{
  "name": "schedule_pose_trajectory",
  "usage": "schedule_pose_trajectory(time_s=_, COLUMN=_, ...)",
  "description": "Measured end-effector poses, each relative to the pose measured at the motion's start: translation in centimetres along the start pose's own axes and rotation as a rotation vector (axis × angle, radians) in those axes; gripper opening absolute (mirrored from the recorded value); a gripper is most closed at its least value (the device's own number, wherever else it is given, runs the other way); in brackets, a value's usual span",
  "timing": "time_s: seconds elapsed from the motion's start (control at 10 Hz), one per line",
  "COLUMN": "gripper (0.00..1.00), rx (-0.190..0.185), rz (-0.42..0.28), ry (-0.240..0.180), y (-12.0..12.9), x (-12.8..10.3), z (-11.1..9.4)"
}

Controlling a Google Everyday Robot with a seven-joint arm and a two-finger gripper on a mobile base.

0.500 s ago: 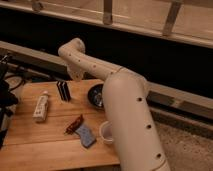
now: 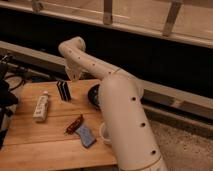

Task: Knock the eraser over

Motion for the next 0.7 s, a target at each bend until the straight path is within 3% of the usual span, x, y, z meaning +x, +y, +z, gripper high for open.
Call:
schedule_pose_trajectory(time_s=0.4, gripper=0.00, rx=-0.077, rz=-0.039, ry=-0.015, y=0.3, x=-1.8, z=0.8)
schedule_pose_trajectory(time_s=0.7, gripper=0.00, rx=-0.142, rz=-0.072, ry=0.041, y=2.0, x=-2.5, z=2.6)
